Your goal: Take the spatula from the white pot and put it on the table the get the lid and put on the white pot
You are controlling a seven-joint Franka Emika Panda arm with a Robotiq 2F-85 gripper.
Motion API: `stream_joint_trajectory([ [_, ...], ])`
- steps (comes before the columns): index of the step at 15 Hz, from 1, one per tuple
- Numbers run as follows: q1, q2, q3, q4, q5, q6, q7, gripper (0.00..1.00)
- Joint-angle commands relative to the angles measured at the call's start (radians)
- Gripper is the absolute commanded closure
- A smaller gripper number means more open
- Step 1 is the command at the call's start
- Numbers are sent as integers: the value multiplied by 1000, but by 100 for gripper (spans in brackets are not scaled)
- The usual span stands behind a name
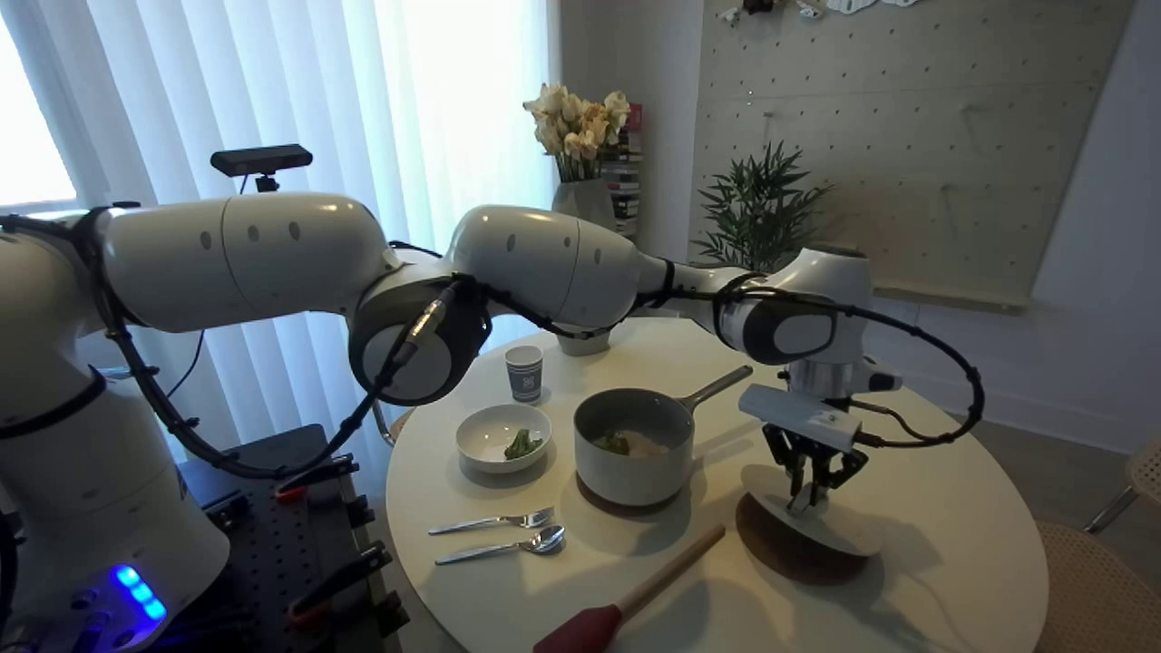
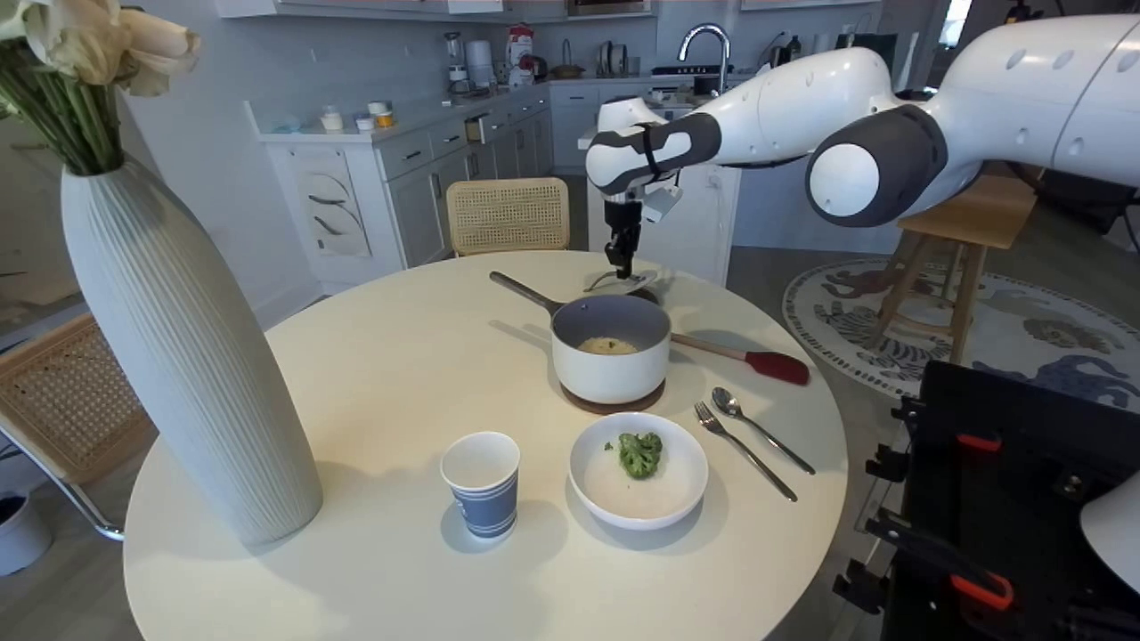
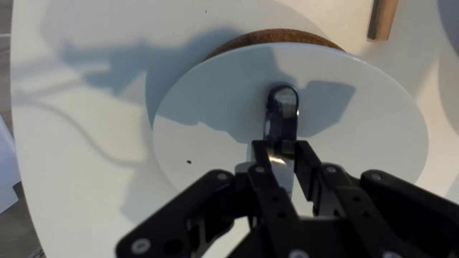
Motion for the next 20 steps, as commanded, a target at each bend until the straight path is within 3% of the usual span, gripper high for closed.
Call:
stream_joint_trajectory([
  [1,14,-50,-13,-43,-18,-80,-24,94],
  [14,28,-56,-20,-41,-47,-244,-20,94],
  [15,34,-9,-35,43,-43,-277,-10,86],
  [16,36,-9,-38,43,-46,-279,-5,51],
  [17,38,-9,-42,46,-47,-290,-6,50],
  [18,38,-46,-41,-24,-57,-250,3,43],
  [20,41,-12,-56,39,-51,-253,14,27],
])
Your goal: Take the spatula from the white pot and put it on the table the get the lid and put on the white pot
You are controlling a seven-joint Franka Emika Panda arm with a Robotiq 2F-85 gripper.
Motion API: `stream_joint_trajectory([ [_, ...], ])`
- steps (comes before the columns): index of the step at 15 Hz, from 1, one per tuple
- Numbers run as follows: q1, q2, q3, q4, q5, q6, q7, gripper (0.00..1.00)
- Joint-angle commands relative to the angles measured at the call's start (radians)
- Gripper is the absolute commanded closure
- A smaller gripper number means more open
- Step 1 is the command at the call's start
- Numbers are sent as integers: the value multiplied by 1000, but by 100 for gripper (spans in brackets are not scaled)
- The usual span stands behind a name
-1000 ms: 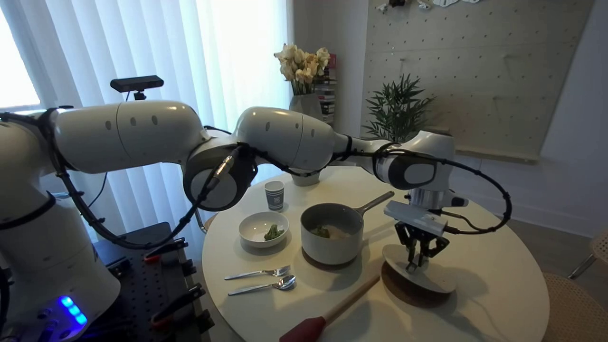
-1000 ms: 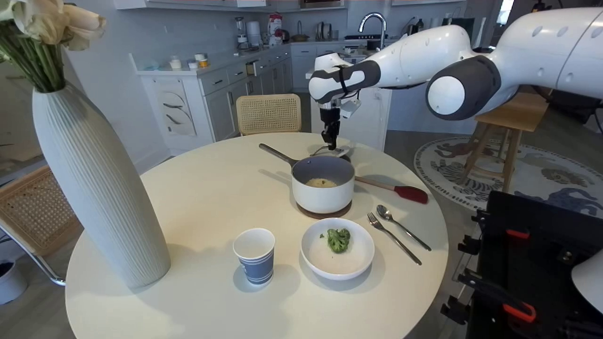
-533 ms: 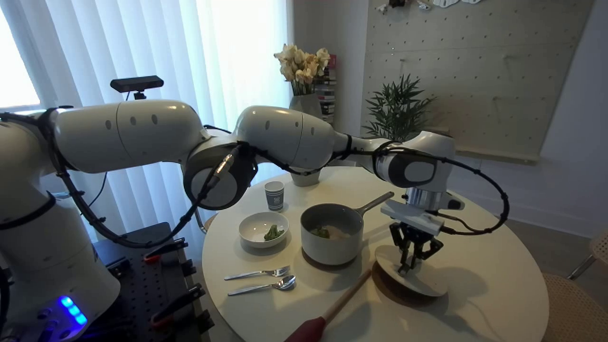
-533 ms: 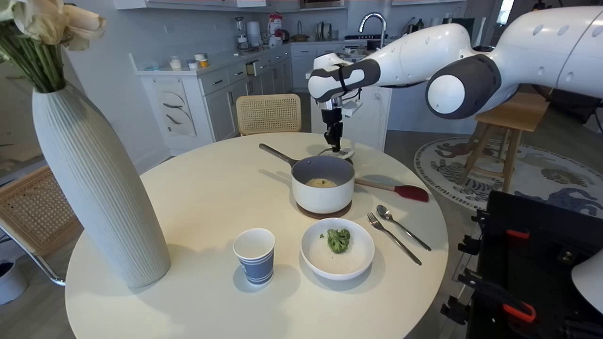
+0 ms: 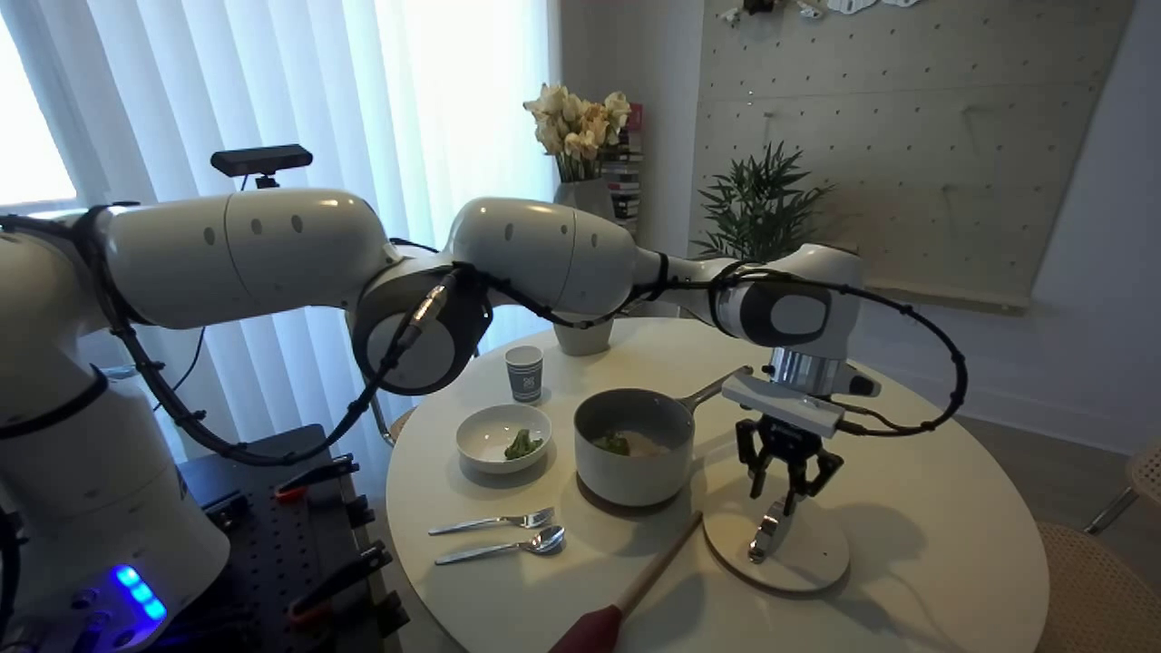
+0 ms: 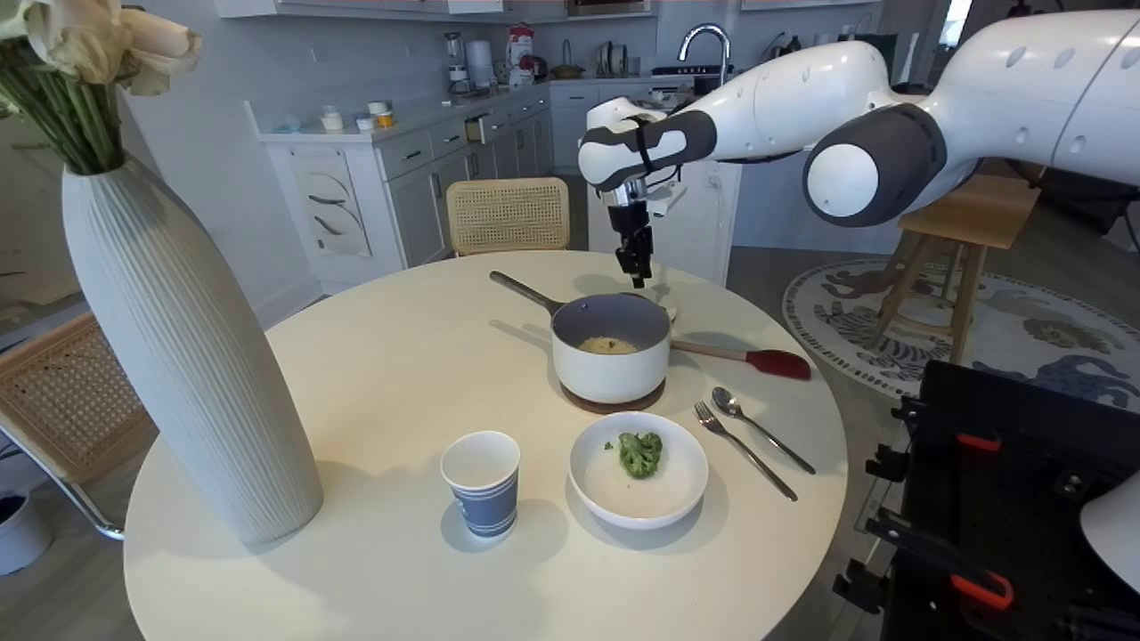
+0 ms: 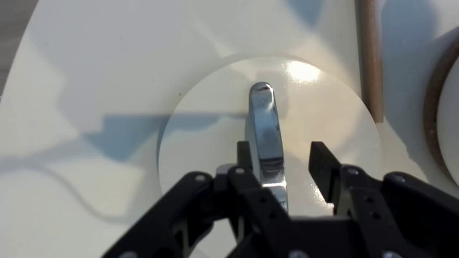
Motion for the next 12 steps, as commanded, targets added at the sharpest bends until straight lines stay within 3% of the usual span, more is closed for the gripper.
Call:
stream_joint_trajectory([
  [1,11,0,-25,23,-11,2,24,21],
  [4,-5,0,-11,4,7,102,16,1],
  [8,-23,5,14,-35,27,240,-2,0],
  [12,-22,16,38,-40,45,227,-19,0],
])
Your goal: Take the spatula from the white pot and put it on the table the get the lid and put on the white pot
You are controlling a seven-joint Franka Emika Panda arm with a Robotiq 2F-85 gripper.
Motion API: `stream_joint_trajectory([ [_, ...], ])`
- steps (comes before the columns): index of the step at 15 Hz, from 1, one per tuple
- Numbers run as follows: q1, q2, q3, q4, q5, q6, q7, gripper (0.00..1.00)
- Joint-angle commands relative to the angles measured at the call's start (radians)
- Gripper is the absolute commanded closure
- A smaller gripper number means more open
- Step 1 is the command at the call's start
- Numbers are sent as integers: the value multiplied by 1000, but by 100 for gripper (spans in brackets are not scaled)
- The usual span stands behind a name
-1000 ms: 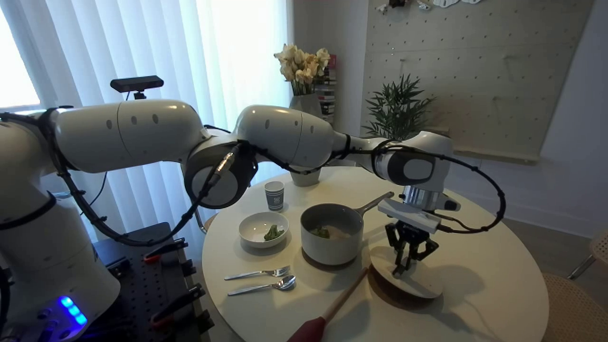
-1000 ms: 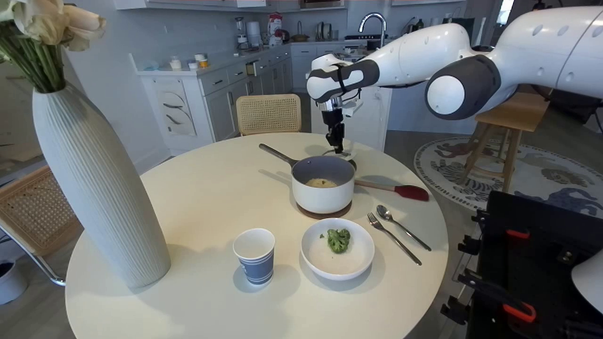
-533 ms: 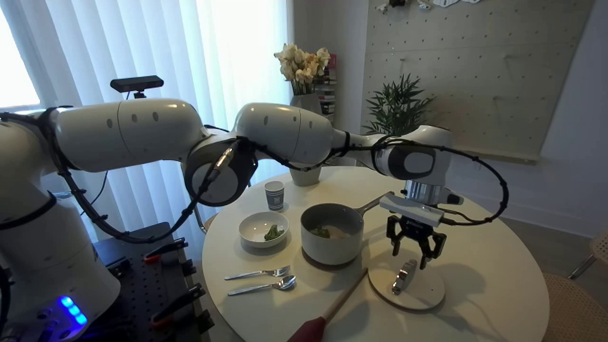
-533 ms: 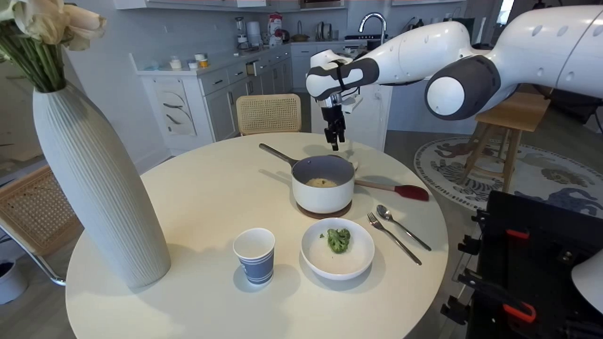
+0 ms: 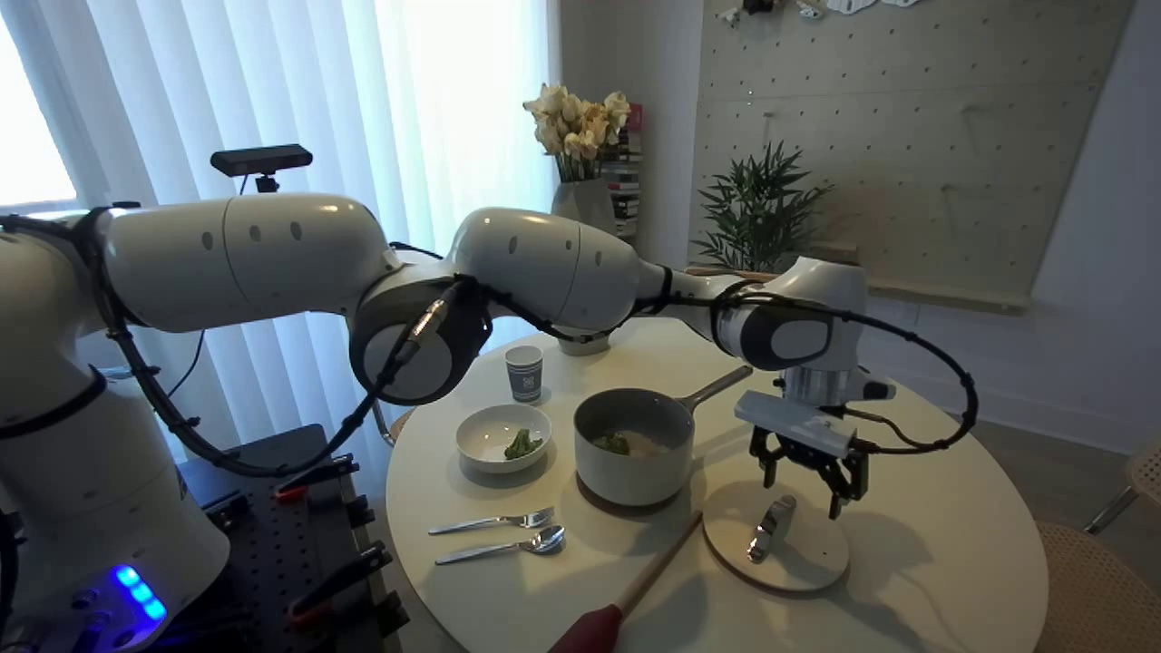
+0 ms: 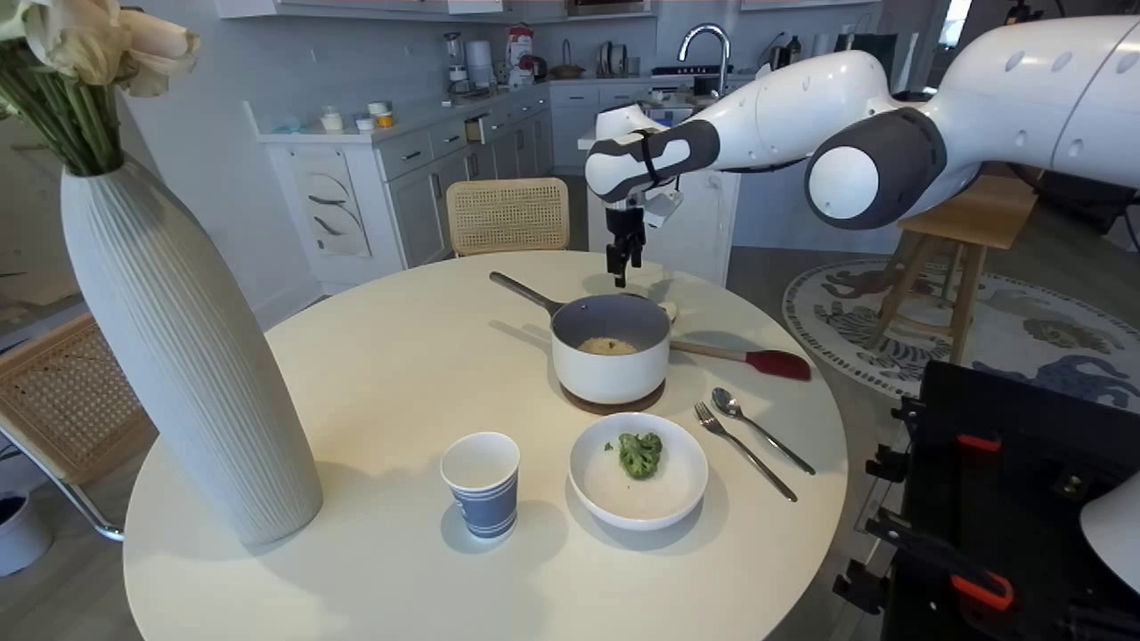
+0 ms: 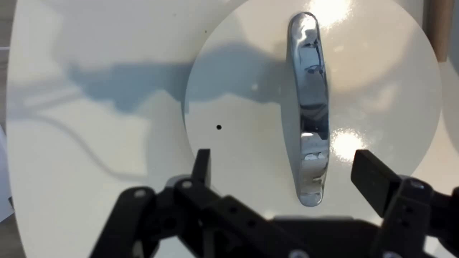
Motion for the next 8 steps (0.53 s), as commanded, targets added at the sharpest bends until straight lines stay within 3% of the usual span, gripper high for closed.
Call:
stream_joint_trajectory([
  [1,3,1,21,-5,31,-7,-22,0],
  [8,-2,4,31,-28,40,-35,-35,0],
])
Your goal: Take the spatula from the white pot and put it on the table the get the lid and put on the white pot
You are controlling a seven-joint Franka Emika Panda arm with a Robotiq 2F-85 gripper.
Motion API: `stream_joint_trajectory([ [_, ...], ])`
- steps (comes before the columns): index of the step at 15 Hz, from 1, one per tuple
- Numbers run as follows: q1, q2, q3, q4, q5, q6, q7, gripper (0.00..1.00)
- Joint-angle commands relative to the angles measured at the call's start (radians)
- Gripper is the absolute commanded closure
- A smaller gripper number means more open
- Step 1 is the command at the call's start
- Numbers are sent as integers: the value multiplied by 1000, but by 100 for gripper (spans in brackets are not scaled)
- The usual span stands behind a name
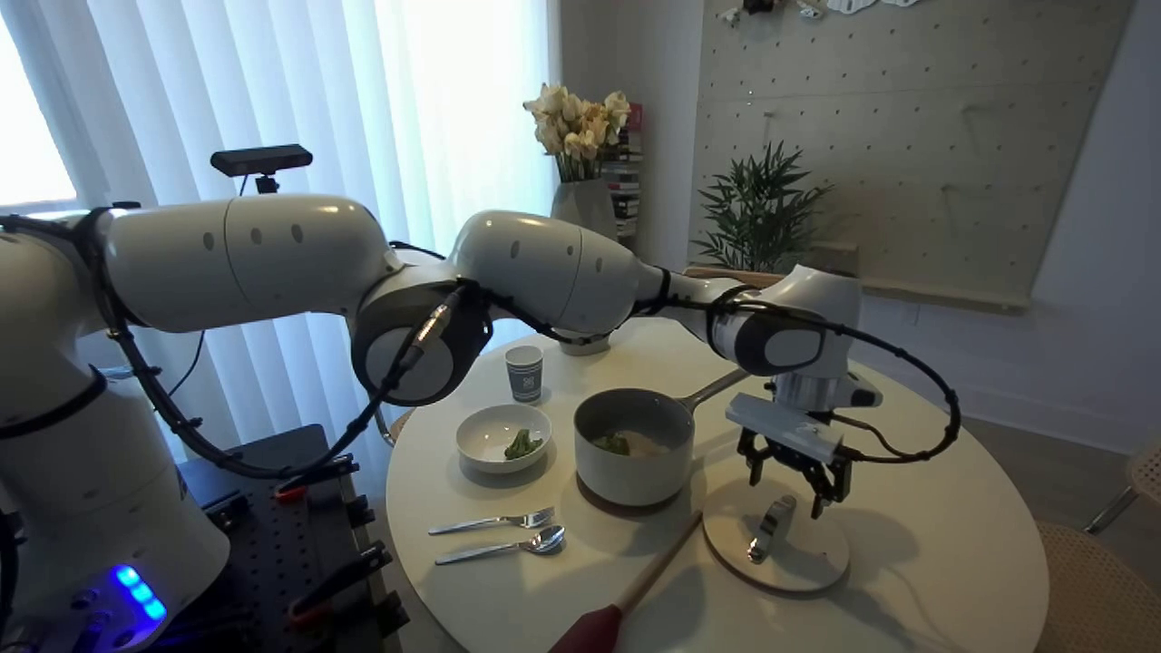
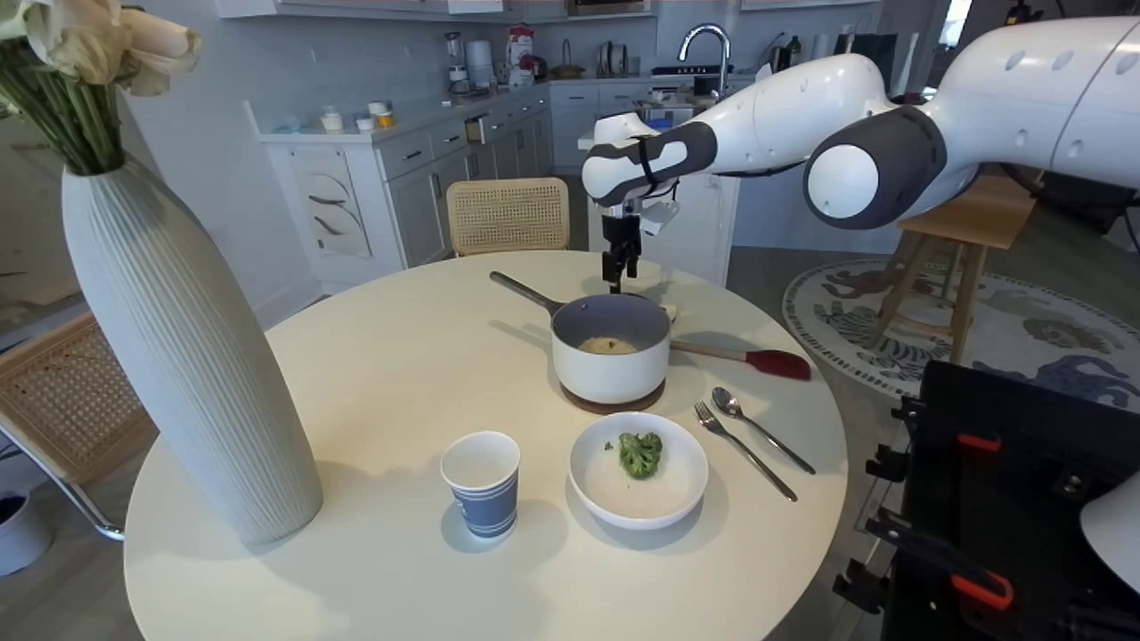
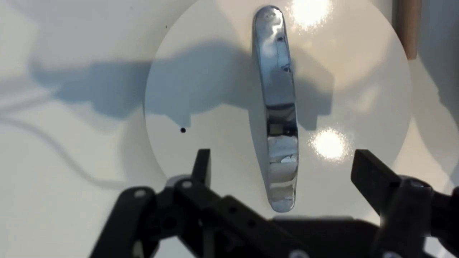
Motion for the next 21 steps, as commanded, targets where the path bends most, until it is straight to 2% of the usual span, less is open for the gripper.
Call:
stream_joint_trajectory([
  [1,-6,0,0,-13,18,-38,-34,0],
  [8,-7,2,-3,-36,12,-89,-72,0],
  [9,-7,3,-3,-39,12,-82,-75,25],
  [10,-7,3,-3,-40,12,-75,-77,26],
  [19,-10,2,-9,-40,8,-69,-86,95],
  [20,-10,2,-10,-40,7,-69,-87,97],
  [21,-9,2,-11,-40,6,-68,-86,94],
])
